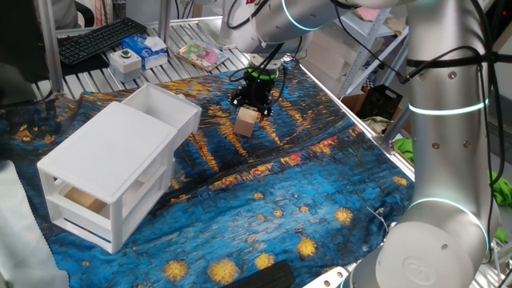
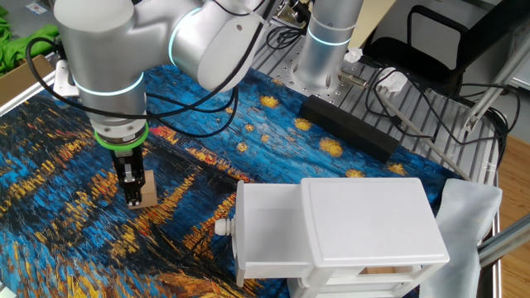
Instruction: Put things in the drawer
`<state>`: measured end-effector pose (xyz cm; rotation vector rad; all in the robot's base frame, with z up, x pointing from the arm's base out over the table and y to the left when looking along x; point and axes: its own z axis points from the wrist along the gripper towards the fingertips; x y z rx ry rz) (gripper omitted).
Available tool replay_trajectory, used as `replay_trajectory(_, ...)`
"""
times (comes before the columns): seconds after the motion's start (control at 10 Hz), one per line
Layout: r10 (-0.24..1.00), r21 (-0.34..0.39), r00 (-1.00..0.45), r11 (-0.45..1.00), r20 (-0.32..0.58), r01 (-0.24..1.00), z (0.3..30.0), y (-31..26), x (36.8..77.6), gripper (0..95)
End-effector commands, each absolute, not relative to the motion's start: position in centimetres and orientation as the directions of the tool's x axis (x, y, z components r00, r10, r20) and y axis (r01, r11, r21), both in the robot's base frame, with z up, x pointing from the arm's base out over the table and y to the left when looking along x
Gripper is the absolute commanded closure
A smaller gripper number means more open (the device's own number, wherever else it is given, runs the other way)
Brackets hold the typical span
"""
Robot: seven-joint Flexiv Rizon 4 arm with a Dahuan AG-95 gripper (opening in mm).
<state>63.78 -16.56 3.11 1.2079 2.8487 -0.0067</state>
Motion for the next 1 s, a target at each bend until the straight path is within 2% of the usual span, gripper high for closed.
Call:
replay_trajectory(0.1,0.712,0.023,-0.701,0.702,-0.046,0.712,3.06,-16.56,63.82,76.0)
replay_trajectory(0.2,0.715,0.034,-0.697,0.699,-0.048,0.714,3.06,-16.57,63.82,95.0)
replay_trajectory(1.0,0.707,0.059,-0.704,0.707,-0.065,0.704,3.82,-16.50,64.04,95.0)
